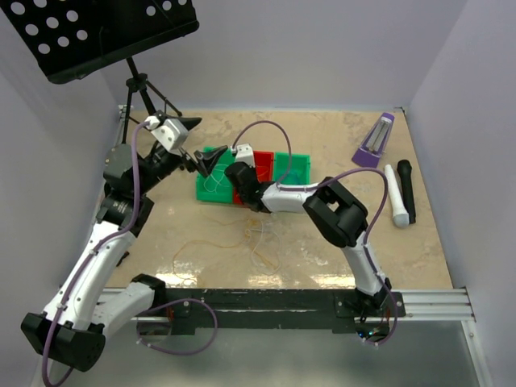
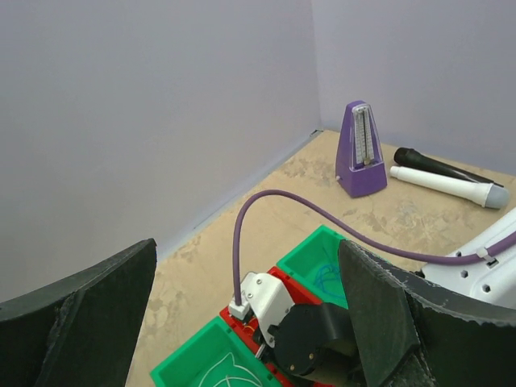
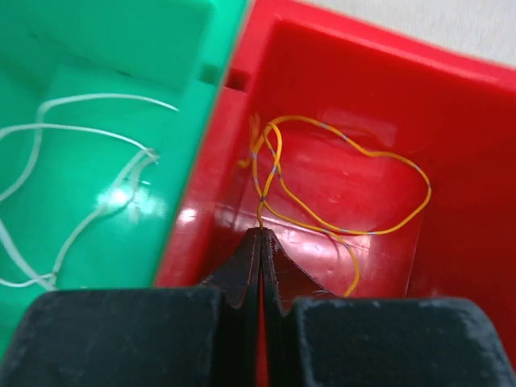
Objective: Untangle the cables
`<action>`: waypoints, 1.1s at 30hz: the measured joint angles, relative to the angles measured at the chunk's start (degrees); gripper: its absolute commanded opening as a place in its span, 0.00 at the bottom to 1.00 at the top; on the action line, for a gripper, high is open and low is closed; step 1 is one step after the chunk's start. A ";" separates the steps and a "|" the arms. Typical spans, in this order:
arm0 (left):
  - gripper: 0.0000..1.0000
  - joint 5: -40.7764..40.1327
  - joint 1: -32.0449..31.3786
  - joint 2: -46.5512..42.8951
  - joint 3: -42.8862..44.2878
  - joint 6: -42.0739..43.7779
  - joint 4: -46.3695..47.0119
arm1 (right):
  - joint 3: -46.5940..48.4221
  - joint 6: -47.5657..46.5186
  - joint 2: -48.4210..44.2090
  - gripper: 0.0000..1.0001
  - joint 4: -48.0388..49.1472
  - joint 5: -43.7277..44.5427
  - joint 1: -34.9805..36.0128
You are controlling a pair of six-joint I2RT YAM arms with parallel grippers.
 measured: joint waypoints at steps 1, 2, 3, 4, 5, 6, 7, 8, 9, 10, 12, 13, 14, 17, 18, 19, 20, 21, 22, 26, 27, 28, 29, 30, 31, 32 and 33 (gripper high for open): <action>0.99 -0.07 0.00 -0.11 -0.04 0.00 0.02 | -0.04 1.11 0.28 0.00 -1.14 -0.83 -0.39; 0.99 -0.11 0.00 -0.17 -0.09 0.00 0.02 | -0.17 2.01 0.37 0.00 -1.92 -1.36 -0.79; 0.99 -0.15 0.00 -0.33 -0.24 0.00 0.13 | -0.42 3.10 0.35 0.00 -2.56 -2.16 -1.36; 0.99 -0.20 0.00 -0.50 -0.52 0.00 0.20 | -0.55 4.09 0.35 0.00 -2.80 -2.54 -1.99; 0.99 -0.22 0.00 -0.66 -0.85 0.00 0.24 | -0.72 4.94 0.35 0.00 -2.86 -3.13 -2.67; 0.99 -0.22 0.00 -0.76 -1.07 -0.02 0.22 | -0.90 5.51 0.33 0.00 -2.93 -3.56 -3.10; 0.99 -0.22 0.00 -0.81 -1.38 -0.02 0.42 | -1.07 6.14 0.33 0.04 -3.17 -3.87 -3.56; 0.99 -0.22 0.00 -0.81 -1.55 -0.02 0.48 | -1.14 6.78 0.33 0.08 -3.28 -4.24 -3.96; 0.99 -0.22 0.00 -0.83 -1.77 -0.02 0.48 | -1.14 7.32 0.28 0.15 -3.26 -4.72 -4.26; 0.99 -0.22 0.00 -0.83 -1.84 -0.04 0.44 | -1.14 7.78 0.22 0.22 -3.43 -5.18 -4.46; 0.99 -0.17 0.00 -0.83 -1.88 -0.04 0.50 | -1.14 8.50 -0.11 0.34 -3.78 -5.70 -4.55; 0.99 -0.17 0.00 -0.85 -1.88 -0.04 0.61 | -1.22 8.81 -0.52 0.37 -4.24 -6.16 -4.55; 0.99 -0.15 0.00 -0.85 -1.88 -0.07 0.68 | -1.36 9.05 -1.16 0.41 -4.70 -6.58 -4.55; 0.98 0.28 0.00 -0.85 -1.88 0.04 0.70 | -1.42 9.31 -4.76 0.47 -6.93 -7.21 -4.50; 0.98 0.42 0.02 -0.85 -1.88 0.13 0.57 | -1.42 9.35 -6.54 0.48 -7.34 -7.41 -4.48; 0.98 0.68 0.00 -0.85 -1.86 0.42 0.33 | -1.42 9.42 -8.46 0.50 -7.54 -7.65 -4.48; 0.97 0.79 0.00 -0.83 -1.77 0.68 -0.17 | -1.42 9.49 -10.47 0.50 -7.56 -7.76 -4.50; 0.97 0.79 0.00 -0.70 -1.55 1.03 -0.61 | -1.42 9.66 -12.55 0.50 -7.63 -7.85 -4.50; 0.97 0.76 0.00 -0.50 -1.11 1.60 -1.33 | -1.42 9.77 -14.49 0.52 -7.67 -7.85 -4.50; 1.00 0.72 0.00 -0.20 0.48 3.23 -3.45 | -2.01 10.69 -20.98 0.53 -8.15 -8.04 -4.50; 1.00 0.76 0.00 -0.22 0.66 3.48 -3.65 | -2.43 10.80 -22.08 0.53 -8.50 -8.02 -4.50; 1.00 0.87 0.00 -0.26 0.76 3.80 -3.87 | -3.19 11.04 -23.26 0.52 -8.76 -8.02 -4.48; 1.00 1.27 0.02 -0.31 0.79 4.50 -4.33 | -4.26 11.26 -24.44 0.52 -9.07 -8.02 -4.48; 1.00 2.10 0.02 -0.33 0.79 5.09 -4.94 | -5.75 11.47 -25.57 0.51 -9.35 -8.02 -4.48; 1.00 3.50 0.00 -0.33 0.79 6.05 -5.90 | -7.61 11.74 -26.84 0.50 -9.60 -8.04 -4.48; 1.00 5.55 0.02 -0.31 0.76 7.34 -7.15 | -9.75 11.96 -28.20 0.50 -9.81 -8.07 -4.42; 1.00 8.04 0.00 -0.31 0.66 9.27 -8.50 | -12.24 12.24 -29.79 0.50 -9.99 -8.17 -4.35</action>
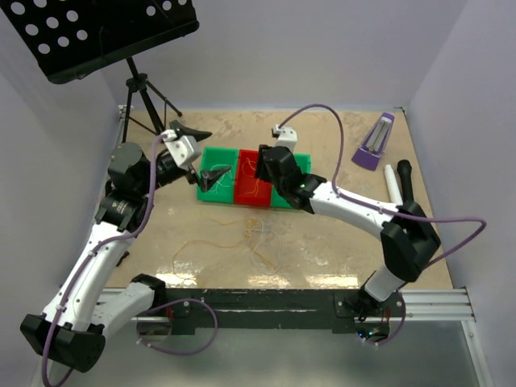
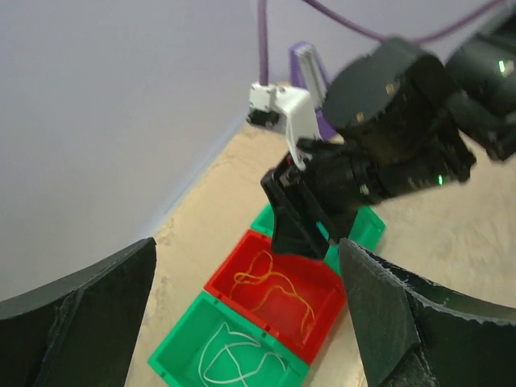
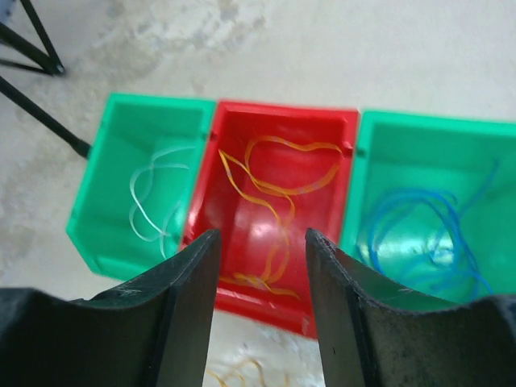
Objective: Untangle the cables
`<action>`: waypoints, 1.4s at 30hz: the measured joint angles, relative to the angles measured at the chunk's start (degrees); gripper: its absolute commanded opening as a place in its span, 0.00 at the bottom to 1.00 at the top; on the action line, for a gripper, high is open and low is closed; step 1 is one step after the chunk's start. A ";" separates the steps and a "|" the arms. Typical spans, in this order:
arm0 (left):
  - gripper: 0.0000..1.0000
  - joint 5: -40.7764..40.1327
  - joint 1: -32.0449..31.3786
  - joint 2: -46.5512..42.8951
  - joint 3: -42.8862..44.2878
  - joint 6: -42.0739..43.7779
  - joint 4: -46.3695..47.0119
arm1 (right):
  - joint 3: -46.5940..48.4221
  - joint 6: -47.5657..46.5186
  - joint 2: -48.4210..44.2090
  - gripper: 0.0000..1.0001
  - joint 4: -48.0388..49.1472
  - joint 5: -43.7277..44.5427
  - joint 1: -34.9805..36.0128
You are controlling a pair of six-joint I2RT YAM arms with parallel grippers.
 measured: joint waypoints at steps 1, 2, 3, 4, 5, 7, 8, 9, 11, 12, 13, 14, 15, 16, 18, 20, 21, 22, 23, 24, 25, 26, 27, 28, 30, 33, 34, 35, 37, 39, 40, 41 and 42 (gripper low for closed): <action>1.00 2.36 -0.09 0.02 -0.35 2.21 -1.51 | -2.69 0.28 -1.77 0.50 0.04 -0.11 0.17; 1.00 4.13 -0.33 0.04 -0.81 4.46 -2.89 | -4.87 0.55 -3.43 0.49 -0.11 -0.26 0.31; 1.00 6.05 -0.85 0.39 -1.44 7.56 -5.01 | -8.04 0.90 -5.90 0.49 0.07 -0.52 0.61; 0.99 7.28 -1.73 1.14 -2.29 11.06 -7.19 | -10.84 1.18 -8.55 0.49 -0.02 -0.63 0.83; 0.98 8.22 -2.97 1.99 -3.34 14.45 -9.22 | -12.66 1.51 -10.58 0.48 -0.13 -1.03 1.60; 0.90 9.07 -5.57 4.15 -5.92 20.17 -12.22 | -16.85 2.45 -15.52 0.46 0.46 -1.62 3.19; 0.84 9.07 -7.15 5.46 -7.85 23.10 -13.40 | -18.67 3.04 -17.86 0.45 0.68 -1.79 3.93; 0.78 8.96 -8.55 6.73 -9.84 25.64 -14.58 | -20.13 3.52 -19.63 0.44 1.07 -2.05 4.59; 0.69 8.74 -11.02 9.40 -13.75 29.99 -16.22 | -24.72 4.81 -24.09 0.43 3.23 -3.04 6.29; 0.66 8.66 -11.80 10.69 -15.08 31.41 -16.81 | -26.36 5.33 -25.51 0.43 3.65 -3.26 6.82; 0.60 8.59 -12.17 11.58 -15.96 32.35 -16.98 | -28.57 5.95 -26.91 0.43 5.07 -3.93 7.56; 0.56 8.46 -12.39 12.72 -16.98 33.62 -16.85 | -30.95 6.45 -27.98 0.43 6.51 -4.50 8.35; 0.54 8.28 -12.44 13.31 -17.51 34.42 -16.63 | -32.81 6.93 -28.41 0.43 7.54 -5.07 8.96; 0.53 7.93 -12.44 13.81 -18.14 35.45 -16.35 | -34.29 7.32 -28.33 0.43 8.33 -5.92 9.46; 0.53 7.17 -12.44 14.21 -19.34 37.83 -15.58 | -36.15 8.02 -26.73 0.43 9.92 -7.39 10.14; 0.53 6.45 -12.44 14.19 -20.28 39.32 -14.88 | -36.81 8.44 -24.20 0.43 11.47 -8.57 10.40; 0.53 6.10 -12.44 14.19 -20.63 39.56 -14.58 | -36.85 8.59 -22.67 0.43 12.44 -9.11 10.40; 0.53 5.81 -12.44 14.16 -20.87 39.76 -14.16 | -36.85 8.59 -21.03 0.42 13.70 -9.53 10.40; 0.53 5.55 -12.44 14.08 -21.00 39.89 -13.86 | -36.79 8.59 -19.39 0.42 14.80 -10.08 10.40; 0.53 5.38 -12.44 13.88 -21.09 39.93 -13.79 | -36.63 8.52 -17.62 0.42 15.78 -10.38 10.40; 0.53 5.22 -12.44 13.57 -21.09 39.93 -13.81 | -36.41 8.39 -16.00 0.41 16.57 -10.49 10.40; 0.53 5.09 -12.44 13.27 -21.09 39.91 -13.79 | -35.98 8.33 -13.97 0.40 17.27 -10.58 10.40; 0.53 5.05 -12.44 12.85 -21.09 39.89 -13.84 | -35.45 8.15 -12.04 0.38 17.90 -10.75 10.40; 0.52 5.01 -12.44 12.41 -21.09 39.87 -13.88 | -34.93 7.93 -10.29 0.35 18.43 -10.93 10.40; 0.52 4.90 -12.44 11.52 -21.09 39.71 -13.88 | -34.05 7.56 -7.98 0.30 19.02 -11.26 10.40; 0.50 4.87 -12.44 10.34 -21.09 39.26 -13.99 | -32.85 6.84 -5.70 0.18 20.22 -11.43 10.40; 0.49 4.87 -12.44 9.92 -21.09 39.23 -14.03 | -32.50 6.62 -5.29 0.12 20.48 -11.43 10.40; 0.47 4.87 -12.44 9.57 -21.09 39.23 -14.10 | -32.20 6.40 -5.01 0.06 20.70 -11.52 10.40; 0.37 4.87 -12.44 9.01 -21.09 39.12 -14.05 | -31.91 5.86 -5.09 0.00 20.92 -11.72 10.40; 0.28 4.72 -12.44 8.72 -21.20 38.25 -13.64 | -31.87 5.14 -6.43 0.00 20.37 -11.87 10.64; 0.27 4.55 -12.44 8.61 -21.38 37.48 -13.07 | -31.87 4.72 -7.67 0.00 19.65 -11.89 10.78; 0.27 4.31 -12.44 8.46 -21.75 36.15 -11.87 | -31.87 3.91 -9.77 0.00 18.62 -12.15 11.13; 0.29 4.07 -12.44 8.39 -22.03 35.34 -10.93 | -31.87 3.06 -12.70 0.00 17.53 -12.79 11.50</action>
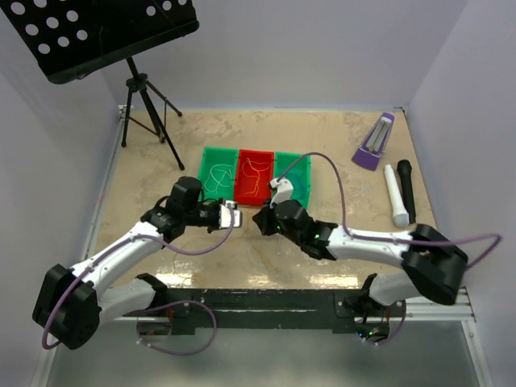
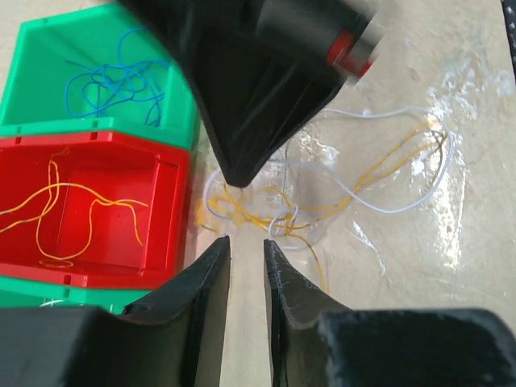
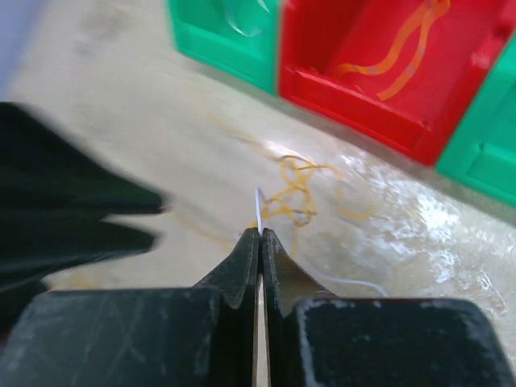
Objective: Untangle the cables
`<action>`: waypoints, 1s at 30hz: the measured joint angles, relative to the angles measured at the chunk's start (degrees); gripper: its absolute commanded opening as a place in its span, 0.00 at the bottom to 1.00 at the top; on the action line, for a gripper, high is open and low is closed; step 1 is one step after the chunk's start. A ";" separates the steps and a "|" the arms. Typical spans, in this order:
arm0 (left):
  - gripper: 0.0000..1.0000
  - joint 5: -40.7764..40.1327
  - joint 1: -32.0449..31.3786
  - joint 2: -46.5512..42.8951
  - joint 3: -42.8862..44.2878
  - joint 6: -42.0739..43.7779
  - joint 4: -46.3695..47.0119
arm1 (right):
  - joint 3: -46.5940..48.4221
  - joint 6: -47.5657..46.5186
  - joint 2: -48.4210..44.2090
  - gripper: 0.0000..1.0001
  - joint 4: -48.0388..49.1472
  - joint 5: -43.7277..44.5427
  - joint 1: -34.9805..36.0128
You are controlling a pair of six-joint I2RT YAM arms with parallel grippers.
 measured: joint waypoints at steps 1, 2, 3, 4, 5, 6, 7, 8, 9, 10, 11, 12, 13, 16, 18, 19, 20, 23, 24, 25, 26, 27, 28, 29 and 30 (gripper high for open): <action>0.29 -0.26 0.02 -0.11 -0.26 -1.46 1.14 | 0.00 -0.74 -3.61 0.00 -1.14 -0.94 0.44; 0.31 -0.50 0.02 -0.17 -0.44 -2.97 2.16 | 0.02 -1.42 -7.56 0.00 -1.84 -1.95 0.83; 0.33 -0.52 0.04 -0.28 -0.50 -4.72 3.52 | 0.15 -1.95 -11.34 0.00 -2.34 -2.69 1.22; 0.36 -0.46 0.04 -0.44 -0.52 -6.47 4.94 | 0.35 -2.34 -14.12 0.00 -2.86 -3.56 1.44; 0.41 -0.20 0.04 -0.72 -0.50 -8.39 6.36 | 0.85 -2.82 -17.46 0.00 -3.65 -4.50 1.66; 0.48 0.13 0.04 -0.96 -0.48 -9.75 7.34 | 1.16 -3.10 -19.28 0.00 -4.17 -5.38 1.66; 0.54 0.76 0.04 -1.16 -0.28 -11.52 8.02 | 1.36 -3.32 -20.98 0.00 -4.66 -6.38 1.66; 0.60 1.60 0.07 -1.29 0.13 -13.42 8.79 | 1.42 -3.63 -22.23 0.00 -5.20 -7.26 1.66; 0.63 2.19 0.07 -1.36 0.50 -14.53 9.29 | 1.42 -3.82 -22.97 0.00 -5.88 -8.35 1.66; 0.64 2.86 0.07 -1.57 0.96 -16.24 10.27 | 1.40 -3.98 -23.30 0.00 -6.69 -9.33 1.64; 0.65 3.34 0.07 -1.77 1.20 -17.27 10.91 | 1.42 -4.22 -23.30 0.00 -7.61 -10.23 1.66; 0.64 3.76 0.07 -2.12 1.40 -18.47 11.65 | 1.42 -4.33 -23.19 0.00 -8.39 -11.23 1.66; 0.60 4.35 0.07 -2.60 1.53 -19.56 12.37 | 1.42 -4.50 -23.06 0.00 -9.27 -11.85 1.75; 0.43 6.78 0.07 -3.65 1.62 -21.70 13.42 | 1.42 -4.90 -22.93 0.00 -10.97 -13.35 1.86; 0.30 8.66 0.07 -4.00 1.66 -22.27 13.35 | 1.57 -5.09 -22.91 0.00 -11.56 -14.10 1.86; 0.24 9.84 0.07 -4.22 1.66 -22.29 13.27 | 1.81 -5.09 -22.91 0.00 -11.65 -14.25 1.86; 0.20 10.47 0.07 -4.39 1.66 -22.43 13.09 | 2.03 -5.09 -22.91 0.00 -11.63 -14.29 1.86; 0.25 12.28 0.07 -5.11 1.66 -21.84 12.15 | 2.89 -5.09 -22.91 0.00 -11.56 -15.04 1.86; 0.31 12.66 0.07 -5.35 1.66 -21.59 11.85 | 3.10 -5.07 -22.91 0.00 -11.54 -15.30 1.86; 0.33 12.90 0.07 -5.62 1.66 -21.44 11.65 | 3.23 -5.07 -22.97 0.00 -11.54 -15.56 1.86; 0.34 13.14 0.07 -5.88 1.66 -21.24 11.41 | 3.28 -5.07 -23.06 0.00 -11.54 -15.61 1.86; 0.34 13.22 0.07 -6.08 1.66 -20.94 11.15 | 3.28 -5.07 -23.19 0.00 -11.56 -15.67 1.86; 0.32 13.38 0.07 -6.34 1.66 -20.92 10.69 | 3.28 -5.09 -23.34 0.00 -11.58 -15.76 1.86; 0.25 13.53 0.07 -6.56 1.64 -20.70 10.14 | 3.43 -5.07 -23.47 0.00 -11.61 -15.82 1.86; 0.18 13.60 0.07 -6.75 1.64 -20.57 9.86 | 3.58 -5.09 -23.61 0.00 -11.63 -15.91 1.86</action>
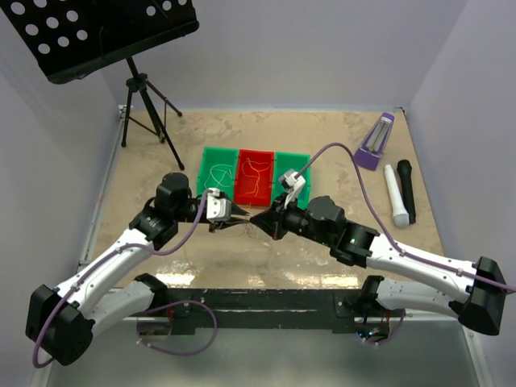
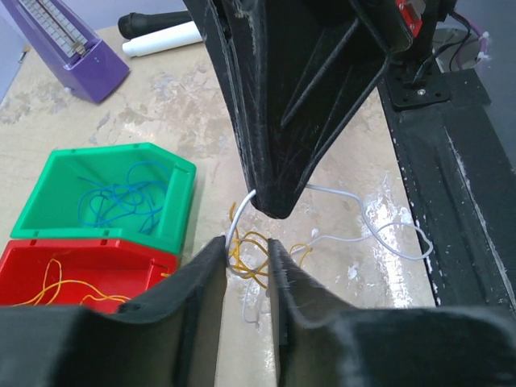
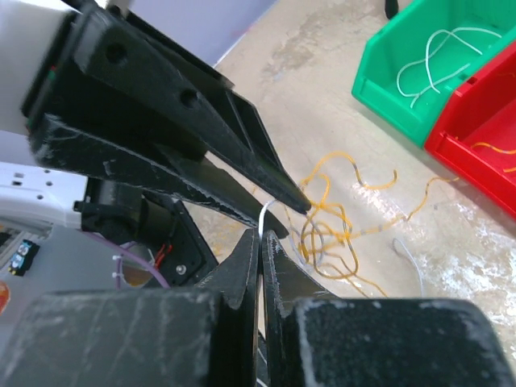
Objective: Untangle the cables
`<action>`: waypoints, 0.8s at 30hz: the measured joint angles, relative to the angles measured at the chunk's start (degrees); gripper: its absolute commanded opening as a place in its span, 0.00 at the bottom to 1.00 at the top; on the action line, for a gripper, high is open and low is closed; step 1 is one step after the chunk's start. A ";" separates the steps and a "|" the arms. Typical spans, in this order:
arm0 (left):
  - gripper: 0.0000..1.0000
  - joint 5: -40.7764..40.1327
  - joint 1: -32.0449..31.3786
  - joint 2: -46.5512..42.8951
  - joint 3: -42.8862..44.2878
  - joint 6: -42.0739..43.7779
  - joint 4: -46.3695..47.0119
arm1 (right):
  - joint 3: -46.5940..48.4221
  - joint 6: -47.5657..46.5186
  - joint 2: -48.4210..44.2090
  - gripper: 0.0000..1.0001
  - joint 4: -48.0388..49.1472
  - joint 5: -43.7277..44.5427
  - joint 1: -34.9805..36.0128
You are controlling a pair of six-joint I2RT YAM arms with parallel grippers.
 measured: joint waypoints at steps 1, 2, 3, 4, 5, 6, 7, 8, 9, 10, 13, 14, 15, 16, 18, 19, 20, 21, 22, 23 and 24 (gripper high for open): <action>0.10 0.09 0.00 -0.22 0.00 0.09 -0.17 | 0.31 0.02 -0.17 0.00 -0.04 -0.20 0.00; 0.04 0.15 0.00 -0.44 -0.04 0.15 -0.26 | 0.72 0.00 -0.35 0.00 -0.04 -0.42 0.00; 0.00 0.24 0.00 -0.70 -0.11 0.42 -0.33 | 1.25 0.00 -0.48 0.00 -0.04 -0.85 0.00; 0.00 0.26 0.00 -0.90 -0.22 0.48 -0.37 | 1.84 0.02 -0.57 0.00 -0.02 -1.20 0.00; 0.00 0.37 0.00 -1.11 -0.37 0.50 -0.24 | 2.40 0.00 -0.68 0.00 -0.04 -1.25 0.00; 0.00 0.57 -0.02 -1.31 -0.42 0.63 0.13 | 2.78 0.02 -0.76 0.00 -0.13 -1.42 0.00; 0.00 0.61 -0.09 -1.60 -0.42 0.70 0.42 | 2.95 0.02 -0.87 0.00 -0.15 -1.60 0.00; 0.00 0.66 -0.09 -1.86 -0.42 0.72 0.57 | 3.13 0.02 -0.98 0.00 -0.24 -1.81 0.00; 0.00 0.68 -0.07 -2.05 -0.42 0.79 0.74 | 3.28 0.02 -1.14 0.00 -0.37 -2.10 0.00; 0.00 0.79 -0.09 -2.23 -0.42 0.96 0.85 | 3.43 0.04 -1.31 0.00 -0.63 -2.38 0.00; 0.03 0.98 -0.09 -2.78 -0.42 1.20 1.20 | 4.24 0.04 -1.81 0.00 -1.95 -2.64 0.00; 0.09 1.03 -0.09 -2.97 -0.42 1.38 1.27 | 4.59 0.02 -2.10 0.00 -2.58 -2.62 0.00; 0.21 1.05 -0.13 -3.21 -0.42 1.57 1.38 | 4.87 0.00 -2.34 0.00 -3.10 -2.58 0.00; 0.33 1.07 -0.13 -3.45 -0.42 1.81 1.46 | 5.22 -0.07 -2.62 0.00 -3.63 -2.51 0.00; 0.47 0.42 -0.20 -3.96 -0.48 2.36 0.87 | 6.03 -0.15 -3.50 0.00 -4.04 -2.40 0.00; 0.50 0.00 -0.20 -3.98 -0.63 2.34 0.13 | 6.43 -0.15 -4.00 0.00 -4.00 -2.38 0.00; 0.52 -0.44 -0.17 -3.96 -0.76 2.27 -0.48 | 6.95 -0.15 -4.90 0.00 -3.85 -2.36 0.00; 0.53 -0.85 -0.17 -3.93 -0.90 2.25 -1.14 | 7.39 -0.17 -5.97 0.00 -3.48 -2.34 0.00; 0.54 -1.14 -0.17 -3.93 -0.90 2.12 -1.53 | 7.69 -0.17 -6.73 0.00 -3.19 -2.34 0.00; 0.54 -1.36 -0.17 -3.96 -0.90 2.10 -1.70 | 7.98 -0.17 -7.54 0.00 -2.73 -2.36 0.00; 0.54 -1.49 -0.17 -4.04 -0.90 2.08 -1.81 | 8.11 -0.20 -7.98 0.00 -2.43 -2.36 0.00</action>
